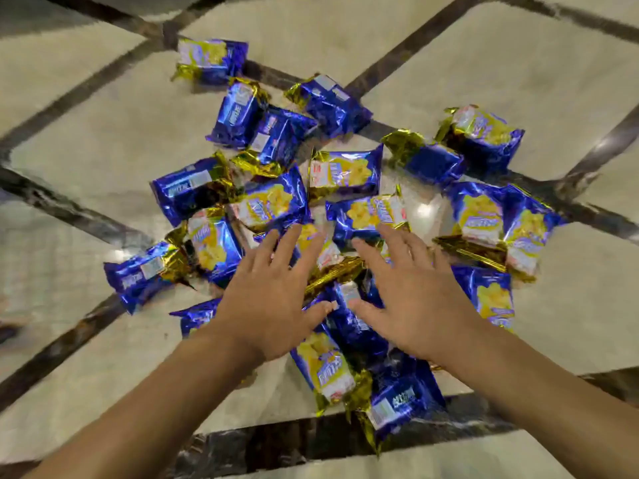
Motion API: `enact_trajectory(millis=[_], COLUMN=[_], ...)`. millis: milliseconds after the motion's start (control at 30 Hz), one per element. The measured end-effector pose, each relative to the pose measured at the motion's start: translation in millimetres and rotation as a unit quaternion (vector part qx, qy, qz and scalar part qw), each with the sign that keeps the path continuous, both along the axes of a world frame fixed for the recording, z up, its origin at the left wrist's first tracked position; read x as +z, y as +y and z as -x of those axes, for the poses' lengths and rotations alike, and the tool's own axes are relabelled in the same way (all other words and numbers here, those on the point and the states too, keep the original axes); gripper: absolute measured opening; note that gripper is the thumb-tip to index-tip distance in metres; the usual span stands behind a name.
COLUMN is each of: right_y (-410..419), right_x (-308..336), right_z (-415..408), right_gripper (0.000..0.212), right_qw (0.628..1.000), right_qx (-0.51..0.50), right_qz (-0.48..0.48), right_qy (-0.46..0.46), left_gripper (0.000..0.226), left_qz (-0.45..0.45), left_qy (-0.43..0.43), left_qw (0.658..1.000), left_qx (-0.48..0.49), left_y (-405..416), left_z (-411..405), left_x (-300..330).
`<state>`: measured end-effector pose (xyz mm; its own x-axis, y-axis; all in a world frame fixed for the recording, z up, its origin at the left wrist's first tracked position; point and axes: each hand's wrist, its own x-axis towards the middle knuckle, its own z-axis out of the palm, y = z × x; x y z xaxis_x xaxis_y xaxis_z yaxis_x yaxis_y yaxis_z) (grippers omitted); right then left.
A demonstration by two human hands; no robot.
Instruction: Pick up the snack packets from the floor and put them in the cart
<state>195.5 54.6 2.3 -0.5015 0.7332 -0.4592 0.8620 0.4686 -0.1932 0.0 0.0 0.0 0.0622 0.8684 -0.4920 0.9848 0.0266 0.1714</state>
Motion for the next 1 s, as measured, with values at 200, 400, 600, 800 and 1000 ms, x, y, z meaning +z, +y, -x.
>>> enact_trajectory(millis=[200,400,600,800,1000], right_y=[8.0,9.0,8.3,8.4,2.9], right_x=[-17.7,-34.5,-55.1,-56.3,-38.1], right_z=[-8.1,-6.5,5.1,4.7,7.8], right_gripper=[0.077,0.086,0.081,0.076,0.077], right_qw=[0.992,0.935,0.914,0.91,0.899], right_qx=[-0.109,-0.309,-0.367,-0.361,-0.366], right_qz=[0.02,0.141,0.105,0.111,0.094], right_qy=[0.056,0.101,0.139,0.17,0.222], left_gripper=[0.078,0.08,0.091,0.103,0.108], left_qz=[-0.01,0.046,0.059,0.016,-0.027], left_qy=[-0.154,-0.156,-0.203,-0.246,-0.294], left_qw=[0.976,0.92,0.886,0.882,0.873], left_qx=[0.155,0.358,0.412,0.402,0.387], left_y=[1.3,37.4,64.1,51.6,40.6], left_z=[0.5,-22.7,-32.1,-36.2,-43.6], left_x=[-13.1,-18.7,-52.4,-55.0,-40.9])
